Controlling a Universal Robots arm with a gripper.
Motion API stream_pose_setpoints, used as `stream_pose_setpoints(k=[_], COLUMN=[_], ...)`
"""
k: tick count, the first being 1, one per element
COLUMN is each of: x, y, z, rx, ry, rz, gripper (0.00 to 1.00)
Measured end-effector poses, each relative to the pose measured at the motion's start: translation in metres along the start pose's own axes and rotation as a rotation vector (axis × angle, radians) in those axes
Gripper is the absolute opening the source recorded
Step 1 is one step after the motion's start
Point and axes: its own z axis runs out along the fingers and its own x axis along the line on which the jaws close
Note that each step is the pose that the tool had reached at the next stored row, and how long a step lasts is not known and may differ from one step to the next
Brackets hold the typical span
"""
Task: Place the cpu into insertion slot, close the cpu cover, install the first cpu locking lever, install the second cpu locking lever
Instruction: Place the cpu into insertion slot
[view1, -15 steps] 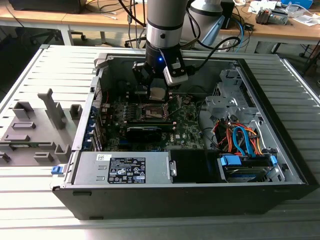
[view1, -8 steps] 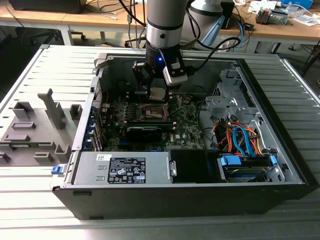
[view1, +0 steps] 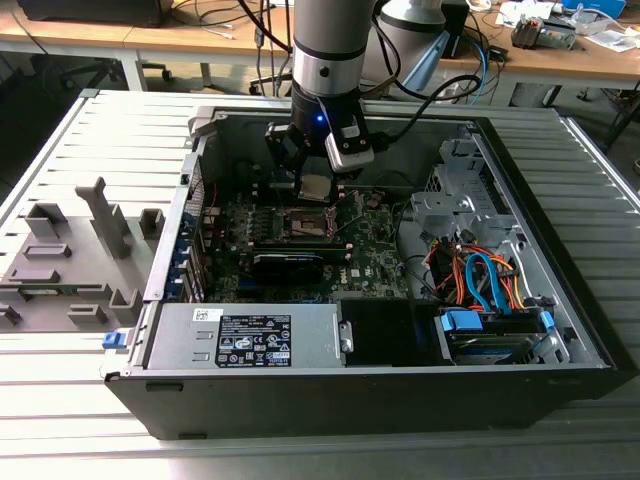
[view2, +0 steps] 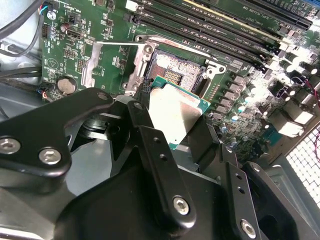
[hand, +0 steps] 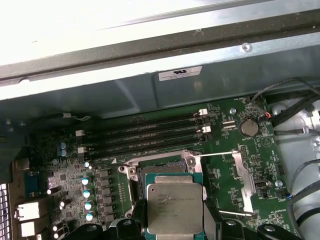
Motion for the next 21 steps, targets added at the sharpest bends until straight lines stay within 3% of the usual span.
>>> stream_pose_setpoints(k=[21], x=[0.0], y=[0.0], z=[0.0], rx=[-0.0007], ry=[-0.0035], rz=[0.04], gripper=[0.54])
